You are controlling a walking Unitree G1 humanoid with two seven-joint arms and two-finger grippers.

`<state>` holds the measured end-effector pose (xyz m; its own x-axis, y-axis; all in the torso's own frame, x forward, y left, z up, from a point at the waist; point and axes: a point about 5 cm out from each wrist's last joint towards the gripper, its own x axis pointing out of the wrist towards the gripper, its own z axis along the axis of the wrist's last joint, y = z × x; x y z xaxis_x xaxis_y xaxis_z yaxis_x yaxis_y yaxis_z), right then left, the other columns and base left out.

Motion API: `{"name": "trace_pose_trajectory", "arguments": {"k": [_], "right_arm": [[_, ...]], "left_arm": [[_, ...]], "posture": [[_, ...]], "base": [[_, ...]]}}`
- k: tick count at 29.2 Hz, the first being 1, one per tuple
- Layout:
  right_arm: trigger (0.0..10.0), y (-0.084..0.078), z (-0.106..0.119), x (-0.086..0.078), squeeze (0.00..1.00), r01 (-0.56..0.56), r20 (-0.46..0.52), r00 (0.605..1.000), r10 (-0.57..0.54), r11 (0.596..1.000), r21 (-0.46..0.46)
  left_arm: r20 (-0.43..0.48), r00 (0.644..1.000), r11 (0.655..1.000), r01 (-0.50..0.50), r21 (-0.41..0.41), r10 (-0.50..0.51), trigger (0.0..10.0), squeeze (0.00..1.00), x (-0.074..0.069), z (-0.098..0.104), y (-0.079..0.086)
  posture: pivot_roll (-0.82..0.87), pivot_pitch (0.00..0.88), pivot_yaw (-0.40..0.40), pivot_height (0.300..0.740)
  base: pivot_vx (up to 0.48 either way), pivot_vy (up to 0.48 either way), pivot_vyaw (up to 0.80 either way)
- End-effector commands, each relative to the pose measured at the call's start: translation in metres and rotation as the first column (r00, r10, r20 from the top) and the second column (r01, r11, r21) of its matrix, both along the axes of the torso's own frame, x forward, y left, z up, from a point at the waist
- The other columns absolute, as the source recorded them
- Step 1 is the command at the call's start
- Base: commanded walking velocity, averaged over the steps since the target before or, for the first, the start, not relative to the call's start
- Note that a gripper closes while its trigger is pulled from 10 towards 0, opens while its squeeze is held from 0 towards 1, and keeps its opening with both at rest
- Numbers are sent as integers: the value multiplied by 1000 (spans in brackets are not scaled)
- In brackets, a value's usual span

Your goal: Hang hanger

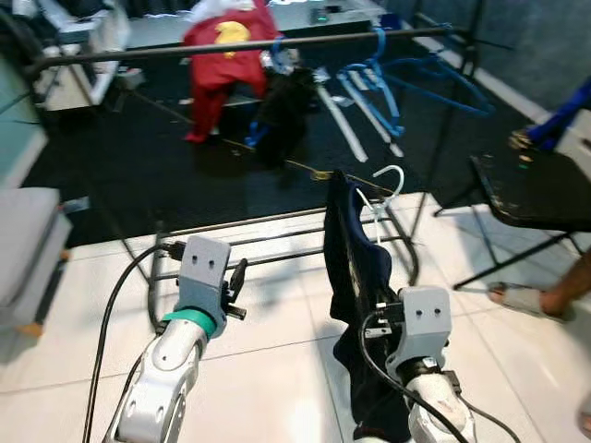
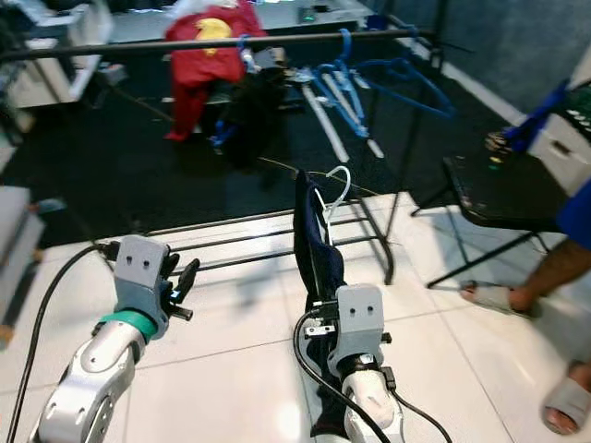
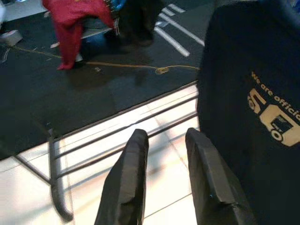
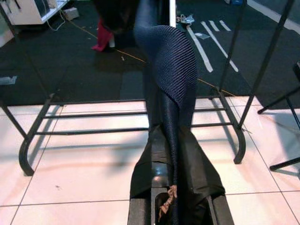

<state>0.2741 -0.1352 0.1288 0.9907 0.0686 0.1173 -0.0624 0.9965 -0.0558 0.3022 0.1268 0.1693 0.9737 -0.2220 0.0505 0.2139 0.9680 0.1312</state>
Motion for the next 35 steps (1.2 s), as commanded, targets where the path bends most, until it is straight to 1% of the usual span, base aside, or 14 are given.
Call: {"name": "trace_pose_trajectory", "arguments": {"k": [1,7,16,21,22,24,26,27,29,30,31,32,33,35], "right_arm": [[10000,7,7,1,0,-28,46,999,27,999,17],[10000,10,14,4,0,-36,69,997,35,999,21],[10000,7,20,7,0,-30,89,996,28,999,21],[10000,6,26,9,0,-53,105,993,53,999,-12],[10000,6,28,10,0,-68,103,992,71,997,-41],[10000,6,28,10,0,-68,103,992,71,997,-41],[10000,5,29,11,0,-85,99,991,91,994,-70],[10000,-1,29,10,0,-121,71,989,132,983,-136],[10000,-1,29,10,0,-121,71,989,132,983,-136],[10000,-7,29,7,0,-192,32,978,204,957,-216],[10000,-11,29,5,0,-242,-1,968,250,934,-264],[10000,-11,29,5,0,-242,-1,968,250,934,-264],[10000,-20,30,-1,0,-303,-41,951,306,898,-320],[10000,-20,30,-1,0,-303,-41,951,306,898,-320]], "left_arm": [[-30,999,1000,-19,17,19,10000,0,-1,-7,5],[-53,998,1000,-15,20,17,10000,0,0,-7,4],[-47,999,1000,-12,21,13,10000,0,3,-3,4],[-45,999,1000,-8,24,9,10000,0,5,-2,4],[-44,999,1000,-7,26,8,10000,0,5,-1,4],[-44,999,1000,-7,26,8,10000,0,5,-1,4],[-45,999,1000,-6,28,7,10000,0,5,-1,4],[-45,999,1000,-4,30,6,10000,0,5,-1,3],[-45,999,1000,-4,30,6,10000,0,5,-1,3],[-44,999,999,-4,33,6,10000,0,6,-1,4],[-44,999,999,-4,34,6,10000,0,6,0,4],[-44,999,999,-4,34,6,10000,0,6,0,4],[-43,999,999,-5,37,6,10000,0,6,0,5],[-43,999,999,-5,37,6,10000,0,6,0,5]], "posture": [[-203,145,94,740],[-204,146,101,740],[-207,147,110,740],[-208,147,114,740],[-210,146,116,740],[-210,146,116,740],[-210,146,116,740],[-212,144,116,740],[-212,144,116,740],[-212,144,116,740],[-212,144,116,740],[-212,144,116,740],[-213,144,117,740],[-213,144,117,740]], "base": [[0,0,788],[0,0,784],[0,0,781],[0,0,781],[0,0,775],[0,0,775],[0,0,775],[0,0,769],[0,0,769],[0,0,769],[0,0,769],[0,0,769],[0,0,769],[0,0,769]]}}
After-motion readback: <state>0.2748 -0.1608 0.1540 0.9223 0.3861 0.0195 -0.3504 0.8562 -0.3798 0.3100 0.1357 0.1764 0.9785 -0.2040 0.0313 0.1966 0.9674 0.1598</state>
